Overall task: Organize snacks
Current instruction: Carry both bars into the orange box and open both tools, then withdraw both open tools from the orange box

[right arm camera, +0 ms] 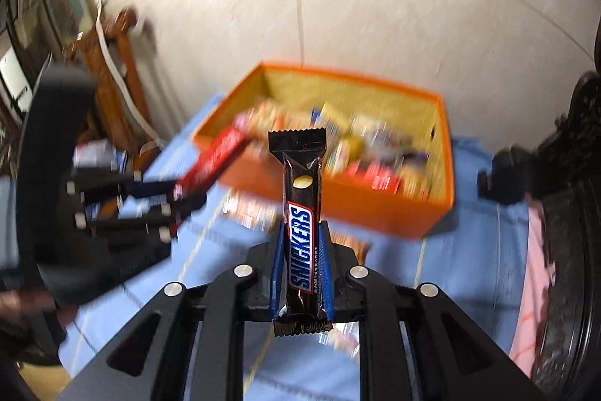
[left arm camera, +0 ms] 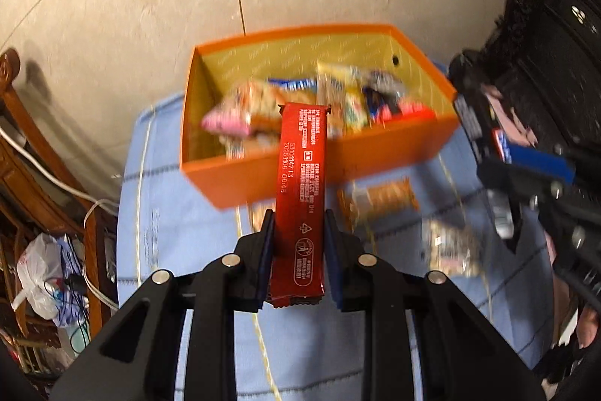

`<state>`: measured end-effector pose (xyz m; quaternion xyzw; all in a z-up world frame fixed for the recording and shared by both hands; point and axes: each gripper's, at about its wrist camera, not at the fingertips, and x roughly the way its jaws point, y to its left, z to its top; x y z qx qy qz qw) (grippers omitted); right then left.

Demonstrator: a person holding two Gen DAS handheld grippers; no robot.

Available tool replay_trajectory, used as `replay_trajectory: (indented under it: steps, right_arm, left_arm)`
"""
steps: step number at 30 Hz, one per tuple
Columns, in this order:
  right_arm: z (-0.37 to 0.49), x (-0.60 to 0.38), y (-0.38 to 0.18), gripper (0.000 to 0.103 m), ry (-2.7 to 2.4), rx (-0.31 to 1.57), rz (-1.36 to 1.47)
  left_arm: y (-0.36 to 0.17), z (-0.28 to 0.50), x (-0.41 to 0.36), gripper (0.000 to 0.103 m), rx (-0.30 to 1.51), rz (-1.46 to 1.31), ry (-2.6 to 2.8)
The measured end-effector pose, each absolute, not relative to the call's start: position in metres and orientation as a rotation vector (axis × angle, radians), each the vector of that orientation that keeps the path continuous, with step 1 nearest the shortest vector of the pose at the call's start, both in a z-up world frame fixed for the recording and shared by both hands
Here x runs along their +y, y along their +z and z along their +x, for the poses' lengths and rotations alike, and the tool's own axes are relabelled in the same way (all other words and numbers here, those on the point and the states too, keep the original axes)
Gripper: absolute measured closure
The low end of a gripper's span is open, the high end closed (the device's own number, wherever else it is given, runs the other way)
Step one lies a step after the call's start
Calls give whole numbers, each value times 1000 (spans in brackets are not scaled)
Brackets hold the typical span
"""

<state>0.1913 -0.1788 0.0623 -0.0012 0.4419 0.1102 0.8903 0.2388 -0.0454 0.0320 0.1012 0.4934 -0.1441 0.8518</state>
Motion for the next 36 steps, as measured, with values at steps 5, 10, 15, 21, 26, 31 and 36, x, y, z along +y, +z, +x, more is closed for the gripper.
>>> replay_trajectory:
  steps: [5, 10, 15, 21, 26, 31, 36]
  right_arm:
    - [242, -188, 69, 86, 230, 893, 25]
    - [279, -200, 64, 86, 210, 901, 49]
    - [302, -210, 49, 86, 178, 917, 51]
    - [316, -216, 39, 58, 123, 921, 37]
    - [309, -221, 46, 28, 68, 863, 51]
    - [299, -223, 51, 28, 64, 855, 62]
    - [281, -226, 58, 28, 59, 853, 68]
  left_arm:
    - [45, 274, -62, 79, 1018, 204, -286]
    - [46, 308, -81, 79, 1016, 198, -266]
    - [34, 331, -95, 79, 1038, 196, -250]
    - [25, 350, -96, 67, 1045, 167, -184]
    - [36, 345, -89, 11, 968, 186, -89]
    - [39, 338, -84, 11, 972, 175, -93]
    - [45, 324, -85, 11, 970, 179, -112]
